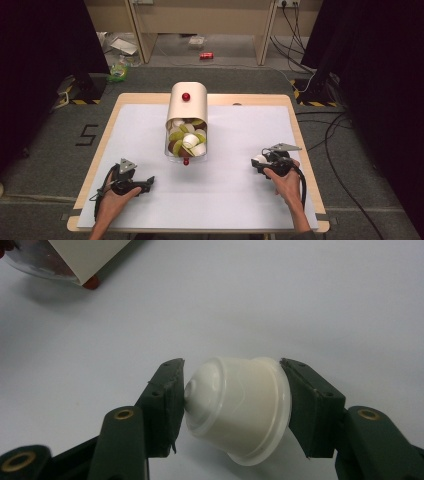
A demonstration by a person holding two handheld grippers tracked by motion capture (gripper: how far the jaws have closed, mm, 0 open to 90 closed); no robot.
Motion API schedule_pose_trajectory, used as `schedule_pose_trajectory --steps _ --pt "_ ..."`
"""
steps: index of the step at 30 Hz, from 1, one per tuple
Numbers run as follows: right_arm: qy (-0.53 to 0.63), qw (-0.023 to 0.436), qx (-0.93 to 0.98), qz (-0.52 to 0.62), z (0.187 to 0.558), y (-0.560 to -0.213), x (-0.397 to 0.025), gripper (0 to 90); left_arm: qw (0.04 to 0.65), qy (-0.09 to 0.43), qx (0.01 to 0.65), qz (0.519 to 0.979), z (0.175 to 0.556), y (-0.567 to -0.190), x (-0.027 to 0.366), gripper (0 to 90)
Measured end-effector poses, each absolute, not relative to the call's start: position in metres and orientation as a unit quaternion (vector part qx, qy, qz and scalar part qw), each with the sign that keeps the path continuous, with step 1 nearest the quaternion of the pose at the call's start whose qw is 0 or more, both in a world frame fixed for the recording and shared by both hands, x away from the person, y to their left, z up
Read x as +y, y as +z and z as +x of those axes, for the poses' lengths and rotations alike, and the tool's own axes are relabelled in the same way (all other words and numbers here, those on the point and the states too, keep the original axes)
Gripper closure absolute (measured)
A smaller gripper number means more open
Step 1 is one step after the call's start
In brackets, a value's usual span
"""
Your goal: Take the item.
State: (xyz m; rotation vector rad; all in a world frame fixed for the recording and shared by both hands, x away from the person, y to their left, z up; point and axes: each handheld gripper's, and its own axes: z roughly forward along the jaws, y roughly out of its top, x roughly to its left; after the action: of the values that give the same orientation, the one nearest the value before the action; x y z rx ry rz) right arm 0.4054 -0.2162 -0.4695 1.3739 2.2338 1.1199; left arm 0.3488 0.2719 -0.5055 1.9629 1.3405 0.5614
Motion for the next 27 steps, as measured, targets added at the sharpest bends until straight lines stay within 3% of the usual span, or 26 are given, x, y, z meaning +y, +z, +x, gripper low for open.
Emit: schedule_pose_trajectory --steps 27 --pt "0.376 0.153 0.772 0.489 0.4057 -0.4708 -0.2216 37.7 0.343 0.216 0.516 0.755 0.3488 -0.5055 0.2719 6.8"
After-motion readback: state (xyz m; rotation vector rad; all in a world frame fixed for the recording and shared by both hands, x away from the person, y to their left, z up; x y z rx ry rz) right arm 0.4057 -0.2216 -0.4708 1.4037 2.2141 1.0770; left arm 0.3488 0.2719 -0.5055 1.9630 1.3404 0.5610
